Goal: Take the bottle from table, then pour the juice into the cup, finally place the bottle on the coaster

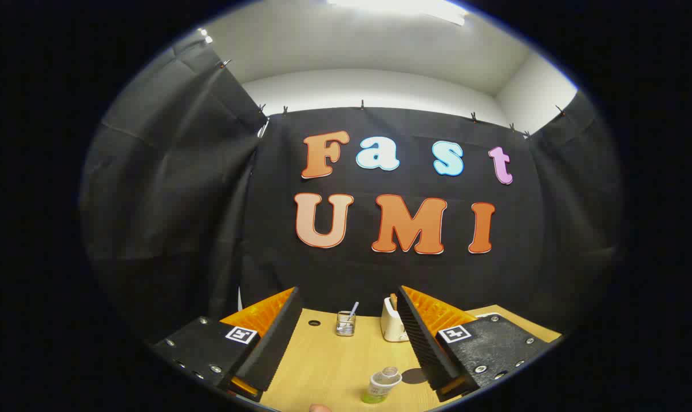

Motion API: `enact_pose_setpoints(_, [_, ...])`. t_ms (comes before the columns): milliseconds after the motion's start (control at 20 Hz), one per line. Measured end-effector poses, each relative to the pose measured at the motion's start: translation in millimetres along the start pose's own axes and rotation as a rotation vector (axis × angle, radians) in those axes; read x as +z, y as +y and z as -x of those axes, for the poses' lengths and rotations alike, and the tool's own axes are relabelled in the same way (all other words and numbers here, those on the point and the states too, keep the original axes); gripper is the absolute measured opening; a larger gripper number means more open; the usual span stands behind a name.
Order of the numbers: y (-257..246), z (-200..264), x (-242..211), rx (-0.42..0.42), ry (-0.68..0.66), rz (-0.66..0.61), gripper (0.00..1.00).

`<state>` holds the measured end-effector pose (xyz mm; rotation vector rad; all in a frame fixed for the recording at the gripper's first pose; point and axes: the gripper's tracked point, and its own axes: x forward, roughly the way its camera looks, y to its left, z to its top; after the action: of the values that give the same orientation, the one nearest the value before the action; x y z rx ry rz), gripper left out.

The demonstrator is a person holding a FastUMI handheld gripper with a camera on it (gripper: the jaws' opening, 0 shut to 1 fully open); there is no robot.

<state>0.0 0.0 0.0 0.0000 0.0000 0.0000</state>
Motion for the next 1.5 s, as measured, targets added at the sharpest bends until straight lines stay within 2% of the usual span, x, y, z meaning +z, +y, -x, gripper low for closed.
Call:
enact_pose_setpoints(350, [37.0, -2.4, -1.0, 0.09, -0.035, -0.035, 0.99])
enact_pose_setpoints(500, [39.4, -3.0, 2.0, 0.097, -0.066, -0.056, 0.99])
enact_pose_setpoints(650, [31.3, -5.2, 1.5, 0.069, -0.074, -0.047, 0.99])
enact_pose_setpoints(850, [41.9, -8.8, 5.0, 0.101, -0.088, -0.03, 0.99])
enact_pose_setpoints(1300, [6.2, -10.6, -25.3, 0.003, -0.003, -0.049, 0.99])
enact_pose_setpoints(1500, [-14.4, -13.3, -48.6, -0.03, 0.05, -0.101, 0.99])
